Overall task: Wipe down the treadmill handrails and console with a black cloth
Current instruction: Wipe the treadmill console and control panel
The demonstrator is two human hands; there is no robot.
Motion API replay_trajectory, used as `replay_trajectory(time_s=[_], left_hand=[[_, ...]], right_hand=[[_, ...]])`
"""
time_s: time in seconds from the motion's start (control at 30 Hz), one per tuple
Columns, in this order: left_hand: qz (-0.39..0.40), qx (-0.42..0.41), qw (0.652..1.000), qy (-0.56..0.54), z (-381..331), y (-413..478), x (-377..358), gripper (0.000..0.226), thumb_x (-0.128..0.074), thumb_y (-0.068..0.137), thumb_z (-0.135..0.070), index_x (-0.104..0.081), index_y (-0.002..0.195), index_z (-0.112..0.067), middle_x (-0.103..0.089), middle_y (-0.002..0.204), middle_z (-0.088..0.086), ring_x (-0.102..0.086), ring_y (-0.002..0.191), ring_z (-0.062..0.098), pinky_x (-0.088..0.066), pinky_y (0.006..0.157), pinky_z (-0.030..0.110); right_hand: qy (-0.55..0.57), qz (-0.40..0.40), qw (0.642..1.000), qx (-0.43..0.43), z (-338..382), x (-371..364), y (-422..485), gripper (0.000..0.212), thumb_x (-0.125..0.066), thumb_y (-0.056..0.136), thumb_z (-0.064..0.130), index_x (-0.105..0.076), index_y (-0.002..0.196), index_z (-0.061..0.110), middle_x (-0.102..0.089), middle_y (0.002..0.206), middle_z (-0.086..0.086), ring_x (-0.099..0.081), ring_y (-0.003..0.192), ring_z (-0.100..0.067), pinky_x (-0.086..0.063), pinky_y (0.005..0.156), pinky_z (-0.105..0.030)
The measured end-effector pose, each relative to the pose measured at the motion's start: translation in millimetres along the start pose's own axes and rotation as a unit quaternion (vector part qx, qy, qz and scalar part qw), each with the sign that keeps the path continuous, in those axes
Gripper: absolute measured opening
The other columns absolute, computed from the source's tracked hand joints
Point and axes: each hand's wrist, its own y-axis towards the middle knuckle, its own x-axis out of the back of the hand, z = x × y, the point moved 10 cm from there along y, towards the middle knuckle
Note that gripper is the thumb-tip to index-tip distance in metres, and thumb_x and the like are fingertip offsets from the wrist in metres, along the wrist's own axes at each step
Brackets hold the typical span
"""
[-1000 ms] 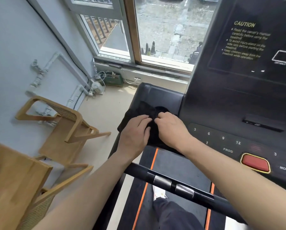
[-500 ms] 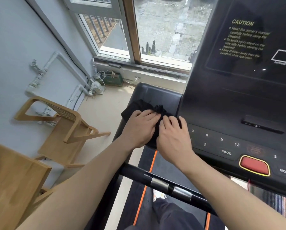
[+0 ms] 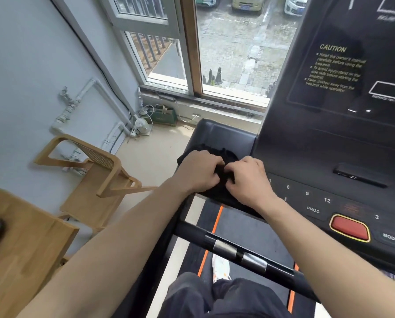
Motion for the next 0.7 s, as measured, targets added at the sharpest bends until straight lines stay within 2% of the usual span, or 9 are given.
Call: replay_trajectory(time_s=[0.07,0.17,0.27,0.33,0.4,0.47,0.57,0.63,0.7], left_hand=[[-0.073,0.043,0.995,-0.060,17.5,-20.6,6.2,0.028,-0.061,0.078,-0.026,-0.071,0.104,-0.023,-0.073,0.097,-0.005,-0.065,0.093,0.021,-0.047,0.084,0.039],[-0.188,0.137,0.972,-0.017,45.1,-68.1,4.4,0.020,-0.062,0.079,-0.030,-0.068,0.094,-0.019,-0.070,0.091,-0.002,-0.065,0.081,0.028,-0.044,0.075,0.040],[-0.196,0.163,0.966,0.038,44.7,-98.6,-11.3,0.029,-0.063,0.077,-0.038,-0.065,0.094,-0.015,-0.063,0.098,0.004,-0.058,0.078,0.030,-0.042,0.068,0.039],[-0.171,0.141,0.974,0.056,33.0,-102.4,-19.2,0.039,-0.063,0.075,-0.042,-0.065,0.102,-0.015,-0.061,0.112,0.004,-0.058,0.091,0.030,-0.041,0.075,0.041],[-0.138,0.107,0.983,0.065,23.3,-95.9,-29.1,0.050,-0.059,0.080,-0.044,-0.063,0.120,-0.015,-0.056,0.135,0.006,-0.054,0.120,0.030,-0.039,0.096,0.044],[-0.090,0.066,0.991,0.069,16.0,-85.2,-41.4,0.059,-0.046,0.090,-0.043,-0.054,0.139,-0.012,-0.039,0.157,0.011,-0.035,0.144,0.030,-0.027,0.116,0.050],[-0.034,0.017,0.997,0.070,9.9,-63.7,-53.1,0.064,-0.027,0.099,-0.046,-0.045,0.147,-0.007,-0.017,0.166,0.014,-0.017,0.153,0.028,-0.016,0.121,0.051],[-0.022,-0.010,0.997,0.073,5.4,-47.7,-52.7,0.065,-0.024,0.101,-0.049,-0.045,0.147,-0.007,-0.016,0.166,0.014,-0.014,0.154,0.027,-0.014,0.122,0.050],[-0.014,-0.035,0.995,0.088,1.4,-28.2,-51.6,0.066,-0.019,0.102,-0.050,-0.041,0.149,-0.010,-0.015,0.167,0.010,-0.011,0.155,0.025,-0.013,0.123,0.048]], right_hand=[[0.029,-0.075,0.996,-0.034,-3.9,8.6,-12.4,0.020,-0.066,0.080,0.018,-0.071,0.097,0.027,-0.071,0.092,0.009,-0.060,0.095,-0.022,-0.033,0.090,-0.037],[0.004,-0.158,0.983,-0.097,-2.0,14.6,-38.4,0.018,-0.066,0.077,0.017,-0.066,0.092,0.026,-0.066,0.085,0.006,-0.062,0.076,-0.020,-0.032,0.082,-0.037],[-0.073,-0.144,0.981,-0.108,16.9,0.1,-63.8,0.021,-0.054,0.073,0.017,-0.063,0.093,0.021,-0.058,0.076,0.001,-0.055,0.060,-0.025,-0.031,0.072,-0.039],[-0.115,-0.133,0.978,-0.113,24.7,-5.7,-75.9,0.022,-0.047,0.073,0.018,-0.061,0.090,0.018,-0.053,0.075,-0.002,-0.051,0.060,-0.028,-0.030,0.070,-0.039],[-0.137,-0.134,0.973,-0.131,24.3,-5.8,-84.7,0.027,-0.048,0.073,0.019,-0.064,0.094,0.016,-0.054,0.084,-0.004,-0.052,0.071,-0.029,-0.034,0.076,-0.041],[-0.140,-0.126,0.972,-0.137,25.4,-9.2,-93.1,0.043,-0.051,0.076,0.023,-0.065,0.115,0.013,-0.059,0.108,-0.009,-0.055,0.093,-0.031,-0.037,0.091,-0.046],[-0.142,-0.059,0.981,-0.121,32.7,-29.5,-99.0,0.066,-0.050,0.088,0.038,-0.047,0.145,0.006,-0.043,0.153,-0.015,-0.039,0.141,-0.033,-0.023,0.117,-0.052],[-0.157,-0.023,0.981,-0.115,33.8,-40.0,-91.5,0.071,-0.041,0.094,0.043,-0.036,0.152,0.002,-0.029,0.162,-0.016,-0.024,0.151,-0.030,-0.013,0.123,-0.052],[-0.166,-0.013,0.978,-0.127,26.6,-38.5,-73.8,0.073,-0.032,0.096,0.046,-0.033,0.153,0.000,-0.026,0.163,-0.018,-0.020,0.152,-0.029,-0.008,0.124,-0.050]])
